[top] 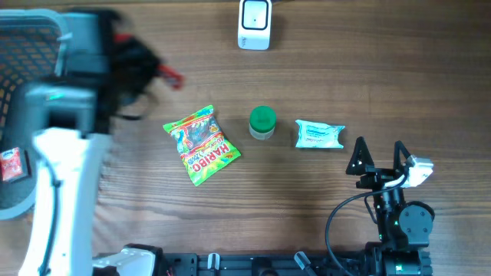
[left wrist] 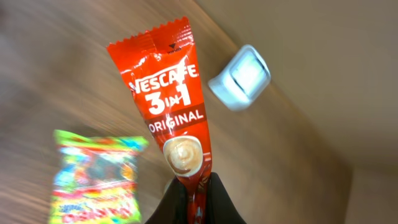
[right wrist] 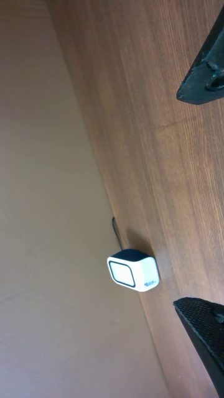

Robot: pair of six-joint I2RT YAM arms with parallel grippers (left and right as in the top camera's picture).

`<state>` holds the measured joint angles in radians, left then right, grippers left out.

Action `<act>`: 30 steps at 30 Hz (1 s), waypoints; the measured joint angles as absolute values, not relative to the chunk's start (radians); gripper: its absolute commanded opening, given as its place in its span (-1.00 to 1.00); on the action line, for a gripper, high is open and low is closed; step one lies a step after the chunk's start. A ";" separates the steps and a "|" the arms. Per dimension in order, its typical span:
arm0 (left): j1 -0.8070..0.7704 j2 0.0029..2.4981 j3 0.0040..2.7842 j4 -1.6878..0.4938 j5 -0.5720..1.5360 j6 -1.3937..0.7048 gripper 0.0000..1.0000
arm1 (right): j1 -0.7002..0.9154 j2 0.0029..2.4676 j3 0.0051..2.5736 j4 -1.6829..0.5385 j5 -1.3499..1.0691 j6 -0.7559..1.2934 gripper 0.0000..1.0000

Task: Scan the item barcode
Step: 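Lift the Nescafe stick and hold it under the white scanner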

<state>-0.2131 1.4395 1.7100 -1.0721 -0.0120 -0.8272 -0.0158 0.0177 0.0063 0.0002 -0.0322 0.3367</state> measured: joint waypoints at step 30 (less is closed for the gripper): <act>-0.817 2.167 1.709 -0.823 -0.141 -0.370 -0.59 | -0.016 0.018 0.006 0.000 -0.032 0.337 0.99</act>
